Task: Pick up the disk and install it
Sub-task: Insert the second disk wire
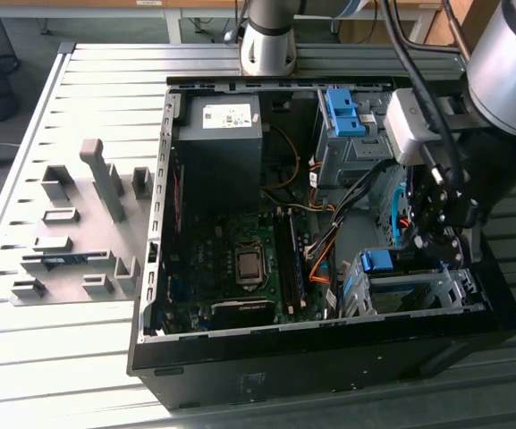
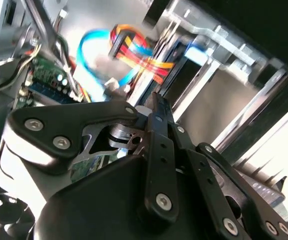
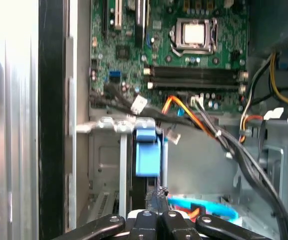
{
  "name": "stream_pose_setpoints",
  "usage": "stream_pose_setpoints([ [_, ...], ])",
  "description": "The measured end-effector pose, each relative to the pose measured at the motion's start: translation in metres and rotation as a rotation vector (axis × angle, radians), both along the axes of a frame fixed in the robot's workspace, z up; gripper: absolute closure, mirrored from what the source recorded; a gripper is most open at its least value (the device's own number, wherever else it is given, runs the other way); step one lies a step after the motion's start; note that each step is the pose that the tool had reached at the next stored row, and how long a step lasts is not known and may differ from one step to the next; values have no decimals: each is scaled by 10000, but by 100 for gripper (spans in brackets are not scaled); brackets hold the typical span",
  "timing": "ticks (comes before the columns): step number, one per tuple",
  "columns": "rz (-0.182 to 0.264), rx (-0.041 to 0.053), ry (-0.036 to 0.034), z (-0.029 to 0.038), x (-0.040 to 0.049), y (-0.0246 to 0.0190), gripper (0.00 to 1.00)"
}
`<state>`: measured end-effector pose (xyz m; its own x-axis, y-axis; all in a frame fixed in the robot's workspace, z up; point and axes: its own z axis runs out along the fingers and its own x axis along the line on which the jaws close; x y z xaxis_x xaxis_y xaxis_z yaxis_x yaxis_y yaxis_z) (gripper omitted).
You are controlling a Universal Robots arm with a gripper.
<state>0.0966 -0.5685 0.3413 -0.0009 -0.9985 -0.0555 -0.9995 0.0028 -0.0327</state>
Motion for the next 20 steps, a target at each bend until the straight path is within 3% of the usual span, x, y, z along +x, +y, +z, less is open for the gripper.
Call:
stream_pose_setpoints([
  [2,-2,0,0,-1,-45,-1,89],
  [6,0,1,2,1,-47,-1,89],
  [8,-1,10,1,35,-49,0,89],
  [15,0,15,1,319,-49,22,89],
  [20,-1,13,1,483,-49,59,89],
])
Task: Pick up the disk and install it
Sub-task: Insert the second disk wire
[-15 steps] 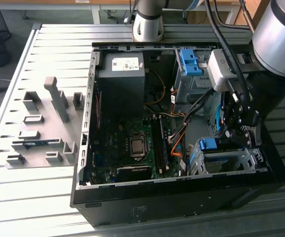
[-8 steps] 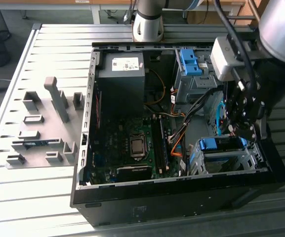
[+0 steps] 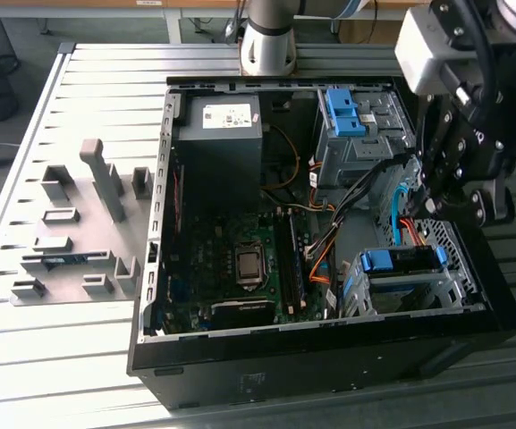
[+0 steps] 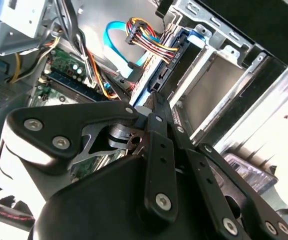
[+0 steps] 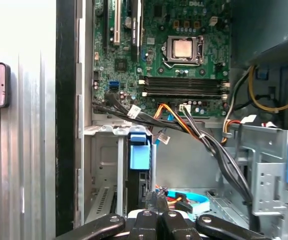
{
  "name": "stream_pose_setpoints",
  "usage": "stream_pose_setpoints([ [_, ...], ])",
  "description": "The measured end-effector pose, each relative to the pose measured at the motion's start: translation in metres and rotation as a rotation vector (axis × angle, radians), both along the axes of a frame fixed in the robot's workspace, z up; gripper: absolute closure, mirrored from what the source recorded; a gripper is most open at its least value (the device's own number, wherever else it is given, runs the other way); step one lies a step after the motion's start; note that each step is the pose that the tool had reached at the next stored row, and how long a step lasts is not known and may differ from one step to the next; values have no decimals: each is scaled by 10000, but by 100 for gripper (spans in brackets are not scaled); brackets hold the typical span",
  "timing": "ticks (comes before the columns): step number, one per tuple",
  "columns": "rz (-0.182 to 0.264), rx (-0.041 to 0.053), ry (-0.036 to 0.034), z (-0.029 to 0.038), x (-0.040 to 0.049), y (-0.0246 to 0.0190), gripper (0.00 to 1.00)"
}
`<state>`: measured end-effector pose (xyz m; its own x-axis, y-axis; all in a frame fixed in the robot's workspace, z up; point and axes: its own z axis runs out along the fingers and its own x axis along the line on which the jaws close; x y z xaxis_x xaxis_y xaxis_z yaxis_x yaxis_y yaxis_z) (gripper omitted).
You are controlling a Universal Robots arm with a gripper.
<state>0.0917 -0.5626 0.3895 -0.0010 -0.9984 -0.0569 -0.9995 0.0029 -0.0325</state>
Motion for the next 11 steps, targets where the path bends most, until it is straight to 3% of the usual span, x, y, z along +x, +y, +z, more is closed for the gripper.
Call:
stream_pose_setpoints([
  [4,0,-6,0,9,5,76,89],
  [11,0,-75,14,9,27,272,89],
])
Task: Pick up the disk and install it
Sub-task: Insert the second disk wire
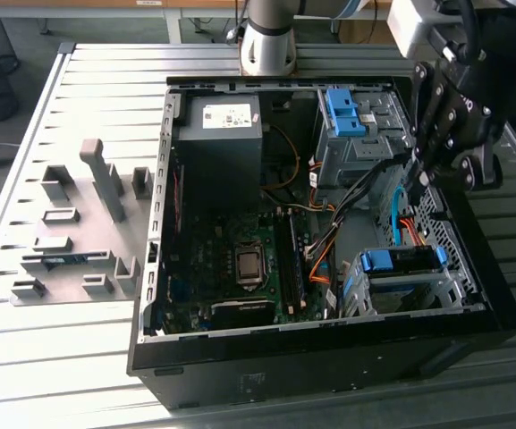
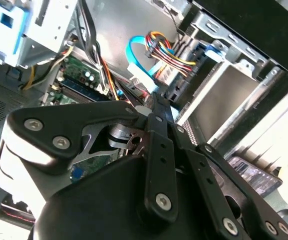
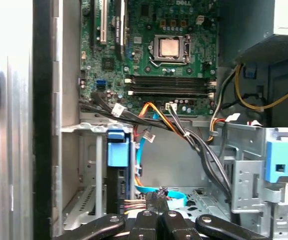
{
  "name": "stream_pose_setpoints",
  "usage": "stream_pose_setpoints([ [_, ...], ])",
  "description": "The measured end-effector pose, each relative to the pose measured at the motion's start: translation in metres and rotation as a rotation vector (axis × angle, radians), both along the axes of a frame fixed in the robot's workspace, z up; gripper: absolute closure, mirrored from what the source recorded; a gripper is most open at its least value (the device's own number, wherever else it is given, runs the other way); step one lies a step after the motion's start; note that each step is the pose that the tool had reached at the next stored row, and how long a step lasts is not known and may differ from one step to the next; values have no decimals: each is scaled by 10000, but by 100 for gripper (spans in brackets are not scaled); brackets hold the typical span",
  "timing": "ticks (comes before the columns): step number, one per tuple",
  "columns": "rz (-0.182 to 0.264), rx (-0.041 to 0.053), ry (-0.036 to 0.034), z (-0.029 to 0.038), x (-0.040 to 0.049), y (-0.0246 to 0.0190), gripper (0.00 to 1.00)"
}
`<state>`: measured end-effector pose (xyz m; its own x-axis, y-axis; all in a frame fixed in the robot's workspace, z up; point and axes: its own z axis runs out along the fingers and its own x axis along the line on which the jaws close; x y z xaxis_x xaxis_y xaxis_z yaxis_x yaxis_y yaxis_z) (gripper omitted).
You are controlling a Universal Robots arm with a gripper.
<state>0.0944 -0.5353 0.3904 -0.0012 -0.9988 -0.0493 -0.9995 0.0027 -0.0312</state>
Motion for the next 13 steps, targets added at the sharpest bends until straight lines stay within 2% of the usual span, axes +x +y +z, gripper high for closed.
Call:
stream_pose_setpoints([
  [2,1,-106,20,0,6,37,89],
  [6,-4,-385,59,-7,15,64,89],
  [7,-5,-418,64,-11,18,70,89],
  [11,-5,-417,83,-25,34,86,89],
  [12,-4,-418,87,-28,37,89,82],
  [13,-5,-420,88,-30,39,92,82],
])
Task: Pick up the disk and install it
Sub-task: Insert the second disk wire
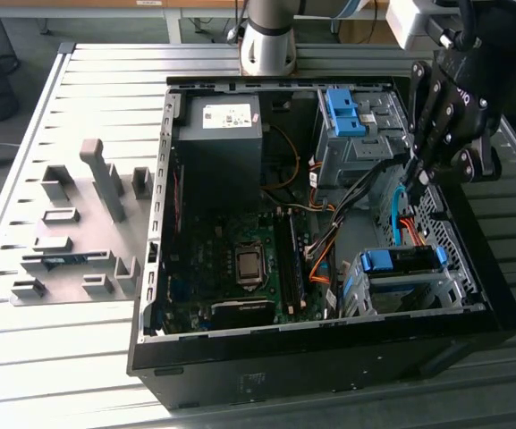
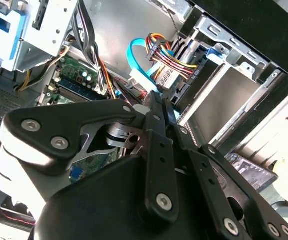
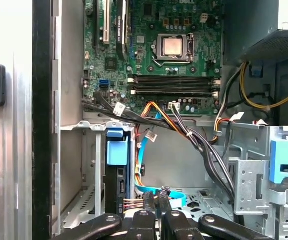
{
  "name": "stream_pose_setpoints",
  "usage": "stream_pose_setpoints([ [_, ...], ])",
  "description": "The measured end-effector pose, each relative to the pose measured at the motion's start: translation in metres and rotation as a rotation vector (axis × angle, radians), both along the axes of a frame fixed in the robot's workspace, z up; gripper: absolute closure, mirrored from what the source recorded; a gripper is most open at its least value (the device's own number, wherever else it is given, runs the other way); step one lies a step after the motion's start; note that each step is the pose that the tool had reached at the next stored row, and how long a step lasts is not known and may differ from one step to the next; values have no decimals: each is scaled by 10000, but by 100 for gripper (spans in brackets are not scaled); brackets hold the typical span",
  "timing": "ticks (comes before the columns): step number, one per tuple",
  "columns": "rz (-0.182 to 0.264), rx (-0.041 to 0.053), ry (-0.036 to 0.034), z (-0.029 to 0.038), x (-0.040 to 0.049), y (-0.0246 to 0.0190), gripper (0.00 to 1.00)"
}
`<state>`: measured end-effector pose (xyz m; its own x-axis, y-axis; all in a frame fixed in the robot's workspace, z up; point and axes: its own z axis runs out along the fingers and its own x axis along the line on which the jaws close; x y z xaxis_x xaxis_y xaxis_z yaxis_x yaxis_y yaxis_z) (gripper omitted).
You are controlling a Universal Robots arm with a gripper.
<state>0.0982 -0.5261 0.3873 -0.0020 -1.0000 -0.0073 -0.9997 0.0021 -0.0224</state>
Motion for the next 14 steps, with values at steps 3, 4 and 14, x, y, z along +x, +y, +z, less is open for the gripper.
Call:
stream_pose_setpoints([
  [3,1,-3,10,-15,7,11,82],
  [4,1,-3,12,-23,9,14,82],
  [14,0,-431,13,-120,15,19,75],
])
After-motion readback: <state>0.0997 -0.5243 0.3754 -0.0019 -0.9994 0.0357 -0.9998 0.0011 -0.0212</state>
